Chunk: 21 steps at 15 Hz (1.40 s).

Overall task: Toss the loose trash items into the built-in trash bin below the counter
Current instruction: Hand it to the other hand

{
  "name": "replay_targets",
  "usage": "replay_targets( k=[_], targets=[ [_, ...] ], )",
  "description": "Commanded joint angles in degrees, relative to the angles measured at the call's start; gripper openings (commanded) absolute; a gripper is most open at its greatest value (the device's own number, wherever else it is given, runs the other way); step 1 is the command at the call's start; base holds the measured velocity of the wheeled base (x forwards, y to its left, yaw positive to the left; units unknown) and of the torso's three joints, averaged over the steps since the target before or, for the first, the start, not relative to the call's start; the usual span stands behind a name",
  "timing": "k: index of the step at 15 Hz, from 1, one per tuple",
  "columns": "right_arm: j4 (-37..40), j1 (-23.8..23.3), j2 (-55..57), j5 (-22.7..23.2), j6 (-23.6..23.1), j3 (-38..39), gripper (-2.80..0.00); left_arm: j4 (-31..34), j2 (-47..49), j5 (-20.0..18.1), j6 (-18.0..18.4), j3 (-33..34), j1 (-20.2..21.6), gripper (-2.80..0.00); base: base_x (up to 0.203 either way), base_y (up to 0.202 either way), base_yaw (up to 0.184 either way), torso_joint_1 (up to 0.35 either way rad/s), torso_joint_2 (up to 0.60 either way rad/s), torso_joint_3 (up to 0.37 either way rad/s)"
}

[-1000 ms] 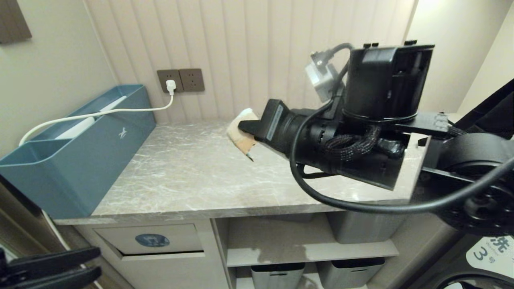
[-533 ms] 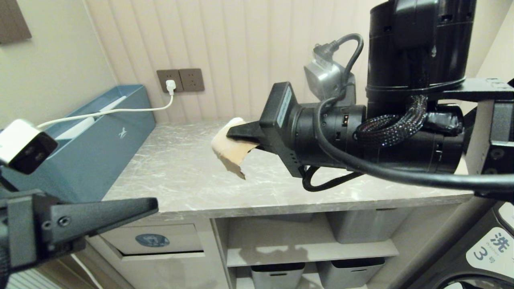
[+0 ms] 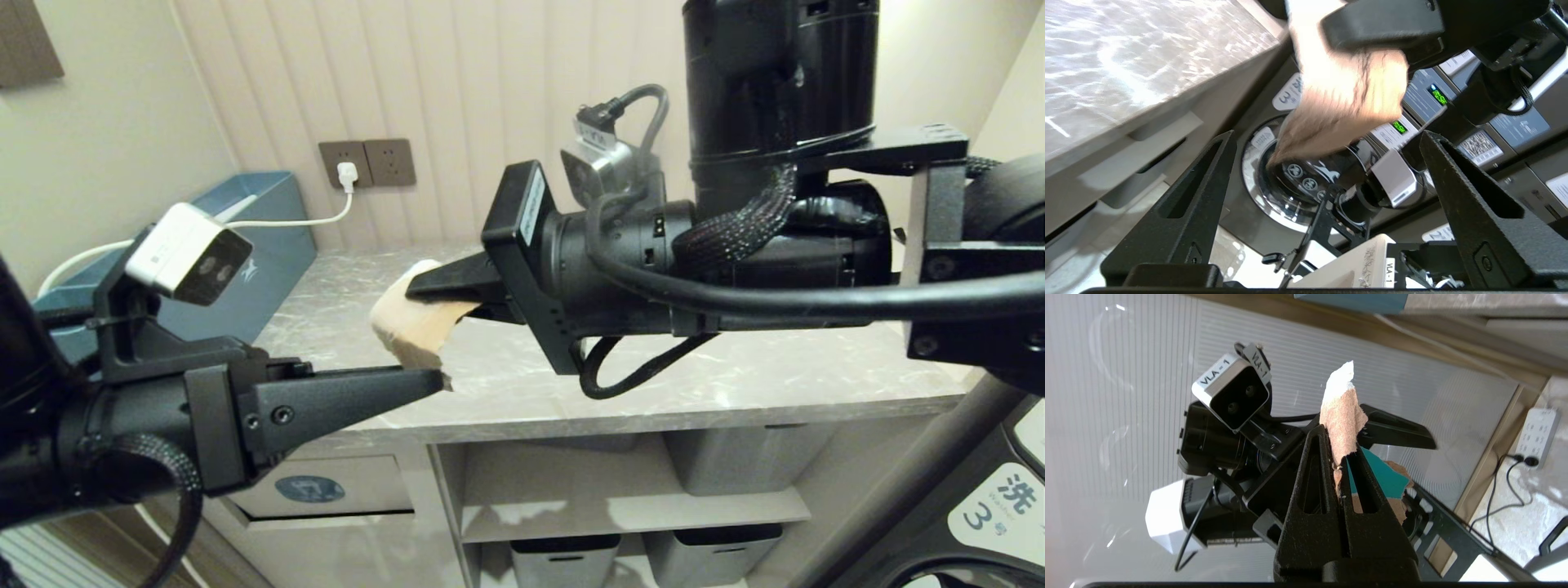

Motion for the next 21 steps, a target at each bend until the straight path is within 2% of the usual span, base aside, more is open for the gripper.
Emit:
replay_targets(
  k=[1,20,21],
  targets=[
    [-0.07,-0.04,1.52,1.16,0.5,-0.5,-2.8,-0.42,1.73,-0.24,-0.13,-0.46,-0.81,0.0,0.0,0.0,0.0,0.0,0.0,0.0],
    [-0.16,0.05,2.43,1.48,1.46,-0.25,-2.8,-0.56,0.98,0.02,0.03,0.08,-0.82,0.0,0.0,0.0,0.0,0.0,0.0,0.0],
    [-0.16,0.14,2.35,1.48,1.46,-0.33,-2.8,-0.58,0.98,0.02,0.07,0.19,-0.76,-2.8,0.0,0.0,0.0,0.0,0.0,0.0]
  ],
)
